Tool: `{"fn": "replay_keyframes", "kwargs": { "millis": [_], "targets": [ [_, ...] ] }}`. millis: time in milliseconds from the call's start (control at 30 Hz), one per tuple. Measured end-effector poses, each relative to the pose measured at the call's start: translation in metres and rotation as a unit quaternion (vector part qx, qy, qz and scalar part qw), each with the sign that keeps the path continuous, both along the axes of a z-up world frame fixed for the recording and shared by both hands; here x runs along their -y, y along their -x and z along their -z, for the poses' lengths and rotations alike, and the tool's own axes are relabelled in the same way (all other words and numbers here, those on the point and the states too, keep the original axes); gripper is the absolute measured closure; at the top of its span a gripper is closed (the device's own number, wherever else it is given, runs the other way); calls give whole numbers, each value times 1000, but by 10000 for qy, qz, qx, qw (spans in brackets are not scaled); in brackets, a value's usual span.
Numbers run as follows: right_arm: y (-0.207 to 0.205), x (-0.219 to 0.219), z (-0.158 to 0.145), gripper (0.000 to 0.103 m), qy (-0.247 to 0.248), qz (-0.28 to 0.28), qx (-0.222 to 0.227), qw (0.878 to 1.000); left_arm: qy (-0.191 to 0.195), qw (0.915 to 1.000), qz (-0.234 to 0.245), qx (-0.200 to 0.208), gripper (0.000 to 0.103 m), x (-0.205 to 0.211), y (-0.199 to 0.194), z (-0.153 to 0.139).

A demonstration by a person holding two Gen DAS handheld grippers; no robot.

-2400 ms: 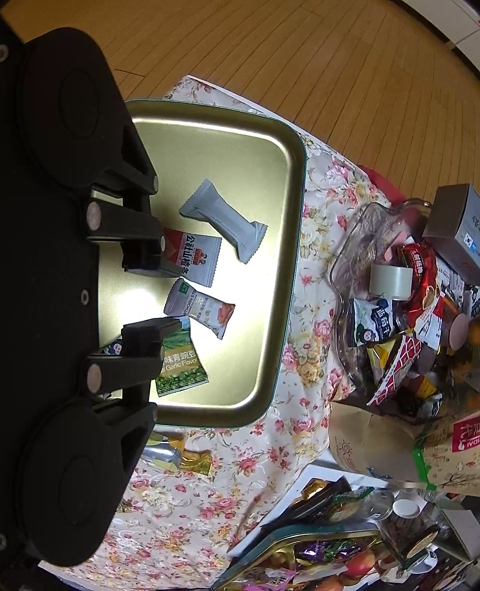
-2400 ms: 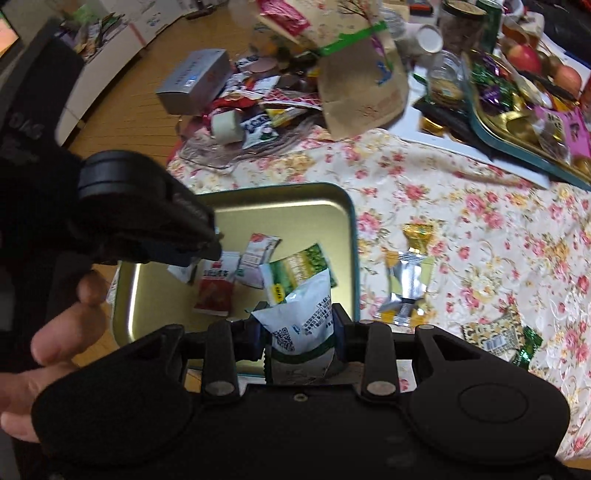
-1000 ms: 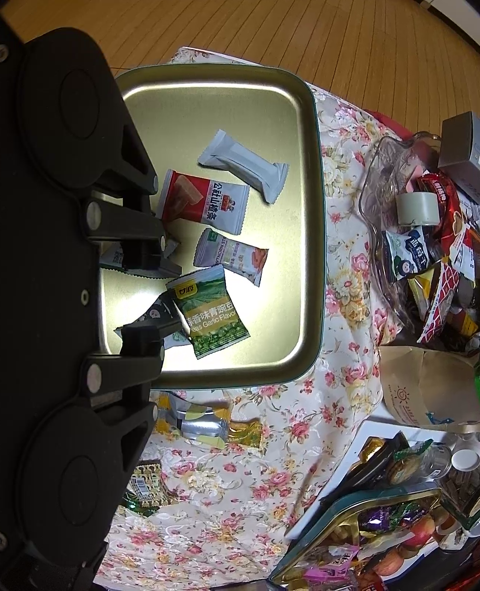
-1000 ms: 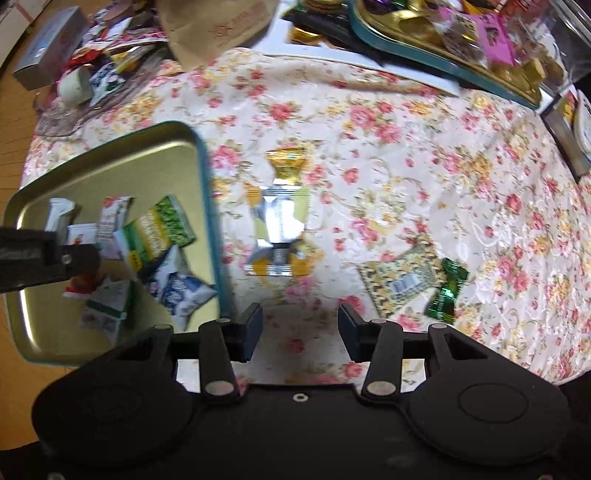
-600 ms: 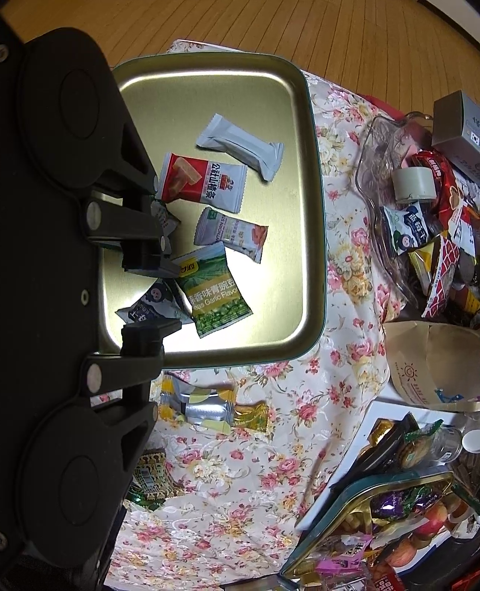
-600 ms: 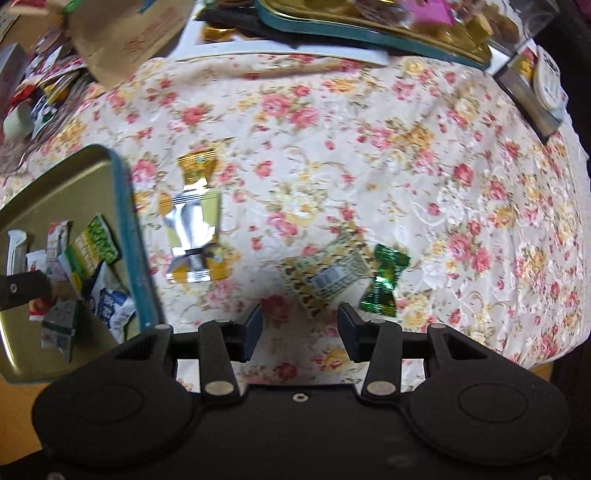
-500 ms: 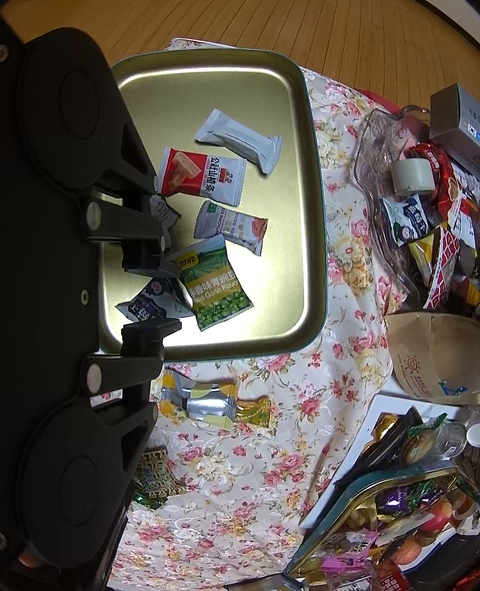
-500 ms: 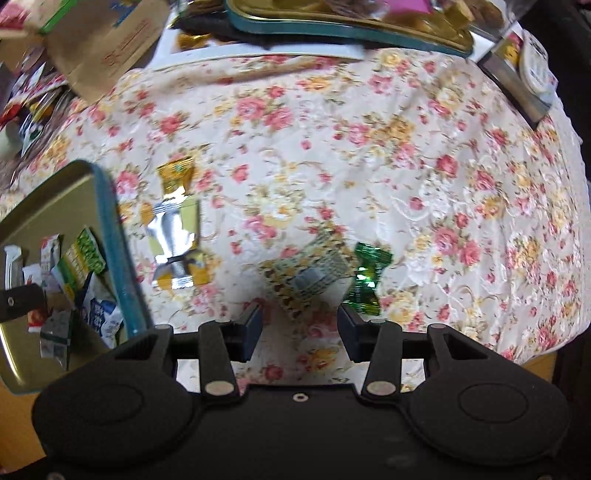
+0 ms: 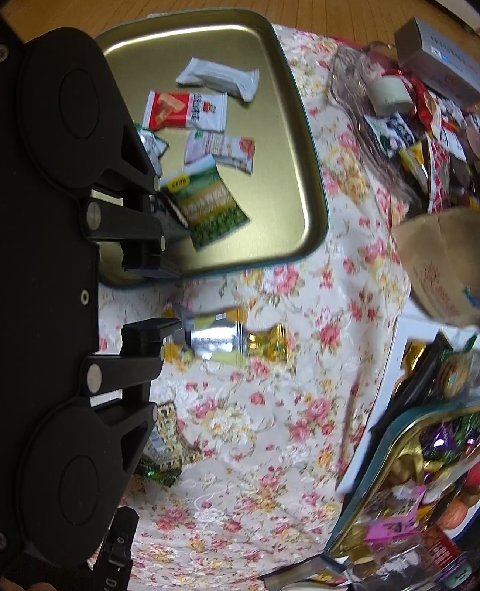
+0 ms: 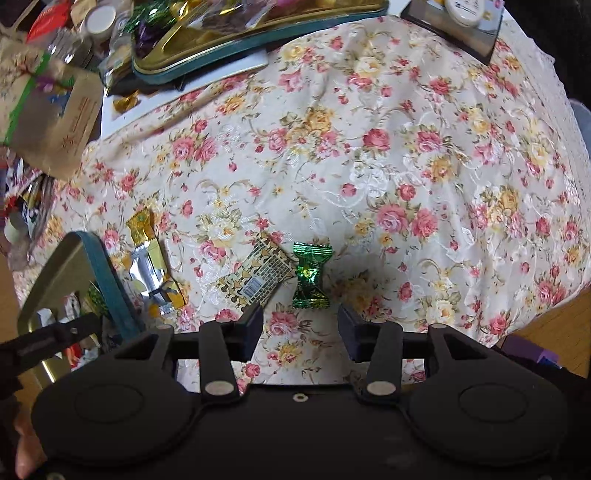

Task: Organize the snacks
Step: 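Move both open tools back over the tablecloth toward the candies, then close the left tool on the silver-and-gold wrapped candy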

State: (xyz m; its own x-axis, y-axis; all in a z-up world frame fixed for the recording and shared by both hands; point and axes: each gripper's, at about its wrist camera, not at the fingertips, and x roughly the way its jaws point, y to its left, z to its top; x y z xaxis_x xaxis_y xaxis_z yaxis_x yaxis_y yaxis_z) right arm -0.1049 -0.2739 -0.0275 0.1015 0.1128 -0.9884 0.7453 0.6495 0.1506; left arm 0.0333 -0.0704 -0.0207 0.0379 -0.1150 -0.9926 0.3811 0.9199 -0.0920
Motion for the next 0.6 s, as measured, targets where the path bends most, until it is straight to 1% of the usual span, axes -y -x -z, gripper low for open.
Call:
{"fn": "replay_keyframes", "kwargs": {
  "millis": [100, 267, 467, 600],
  "targets": [
    [11, 12, -9, 56, -102, 215, 143, 9996, 15, 9999, 115, -21, 70, 15, 4, 3],
    [22, 28, -14, 56, -281, 510, 319, 9978, -99, 9997, 223, 62, 70, 35, 9, 12],
    [29, 34, -19, 56, -365, 590, 382, 9969, -123, 9999, 108, 28, 70, 44, 7, 23],
    [30, 32, -23, 56, -271, 566, 424, 9971, -165, 9999, -30, 15, 70, 47, 6, 29]
  ]
}}
